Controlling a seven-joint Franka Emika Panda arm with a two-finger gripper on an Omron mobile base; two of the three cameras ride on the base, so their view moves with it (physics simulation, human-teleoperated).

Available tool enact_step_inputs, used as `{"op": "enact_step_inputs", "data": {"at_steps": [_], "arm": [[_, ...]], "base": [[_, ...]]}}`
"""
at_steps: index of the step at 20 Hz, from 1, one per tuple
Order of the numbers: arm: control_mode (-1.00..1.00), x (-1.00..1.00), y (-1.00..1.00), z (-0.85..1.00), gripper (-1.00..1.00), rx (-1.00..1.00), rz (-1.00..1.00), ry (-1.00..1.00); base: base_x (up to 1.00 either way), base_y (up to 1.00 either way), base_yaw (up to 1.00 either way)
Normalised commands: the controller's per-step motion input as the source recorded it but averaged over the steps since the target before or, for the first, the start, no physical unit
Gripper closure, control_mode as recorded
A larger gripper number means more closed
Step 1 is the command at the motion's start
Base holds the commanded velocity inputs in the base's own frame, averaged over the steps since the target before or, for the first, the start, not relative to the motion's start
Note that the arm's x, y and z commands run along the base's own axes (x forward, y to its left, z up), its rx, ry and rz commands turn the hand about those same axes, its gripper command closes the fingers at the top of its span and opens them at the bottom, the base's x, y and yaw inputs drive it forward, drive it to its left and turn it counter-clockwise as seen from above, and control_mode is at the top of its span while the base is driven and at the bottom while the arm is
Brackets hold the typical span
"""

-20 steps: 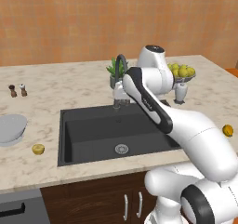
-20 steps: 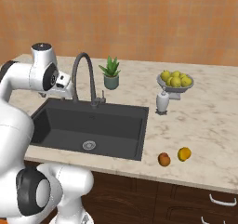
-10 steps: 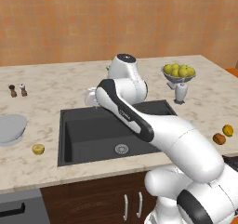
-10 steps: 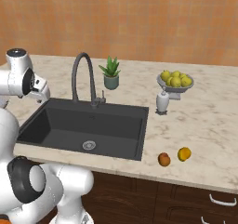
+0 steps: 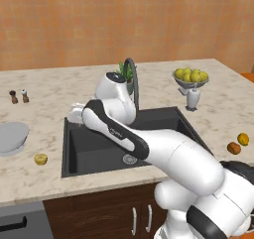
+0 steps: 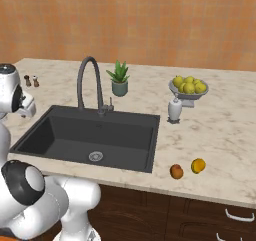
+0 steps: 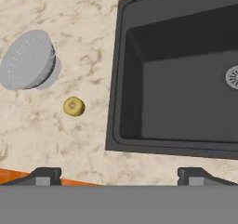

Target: Put the colander in the sink, put the peach, mango, kiwi in the colander, and turn on the sink faucet and pour water over the colander.

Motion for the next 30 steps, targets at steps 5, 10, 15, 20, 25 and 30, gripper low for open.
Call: {"op": "enact_step_inputs", "data": {"at_steps": [5, 10, 15, 20, 25, 30], "arm": [[-1.0, 0.0, 0.78, -0.05, -1.0, 0.02, 0.0, 0.09], [-1.0, 0.0, 0.87, 0.0, -1.0, 0.0, 0.0, 0.0], [-1.0, 0.03, 0.76, 0.0, -1.0, 0.0, -0.02, -0.03], [-1.0, 0.42, 0.41, -0.13, -1.0, 0.0, -0.11, 0.0], [-1.0, 0.5, 0.31, -0.28, -1.0, 0.01, -0.1, 0.0], [-1.0, 0.41, 0.33, -0.29, -1.0, 0.0, -0.09, 0.02]], "base": [[0.0, 0.0, 0.0], [0.0, 0.0, 0.0], [0.0, 0.0, 0.0], [0.0, 0.0, 0.0], [0.0, 0.0, 0.0], [0.0, 0.0, 0.0]]}}
